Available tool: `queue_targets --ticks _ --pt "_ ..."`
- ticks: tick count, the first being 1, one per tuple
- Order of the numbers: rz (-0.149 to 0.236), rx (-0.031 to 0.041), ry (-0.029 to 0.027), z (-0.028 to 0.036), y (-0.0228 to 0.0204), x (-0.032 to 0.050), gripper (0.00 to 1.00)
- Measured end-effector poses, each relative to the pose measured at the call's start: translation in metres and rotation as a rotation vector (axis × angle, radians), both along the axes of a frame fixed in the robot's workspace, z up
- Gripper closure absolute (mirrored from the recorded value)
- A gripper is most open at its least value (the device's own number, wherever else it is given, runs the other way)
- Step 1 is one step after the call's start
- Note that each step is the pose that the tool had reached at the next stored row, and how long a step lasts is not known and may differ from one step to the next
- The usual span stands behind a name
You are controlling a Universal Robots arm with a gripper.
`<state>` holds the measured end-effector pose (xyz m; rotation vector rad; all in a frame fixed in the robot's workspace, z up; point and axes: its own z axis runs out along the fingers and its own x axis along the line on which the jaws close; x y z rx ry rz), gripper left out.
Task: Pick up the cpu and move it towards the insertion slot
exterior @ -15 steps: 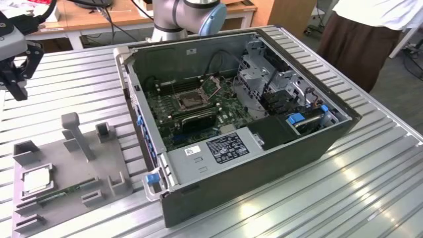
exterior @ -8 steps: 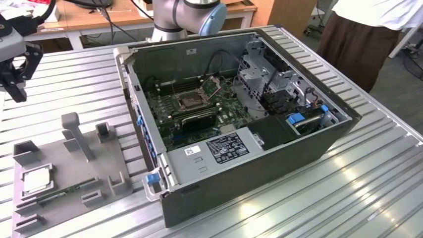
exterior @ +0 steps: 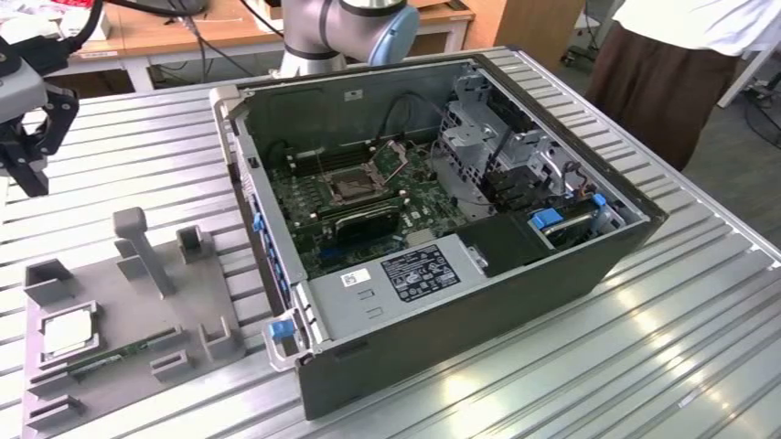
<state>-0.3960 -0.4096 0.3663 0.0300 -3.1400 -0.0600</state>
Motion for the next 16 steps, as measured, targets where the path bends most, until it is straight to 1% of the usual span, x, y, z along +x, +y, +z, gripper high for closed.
queue_targets --ticks 3,8,12,16 --pt "0.000 -0.0002 0.0001 0.0000 -0.0041 0.0000 0.89" --pt "0.000 -0.0003 0.0000 -0.0003 -0.0065 -0.0016 0.89" --pt "0.000 -0.0002 -0.0001 -0.0008 -0.0075 -0.0066 0.89" --pt "0.000 -0.0002 0.0000 -0.0014 -0.0081 -0.0141 0.89"
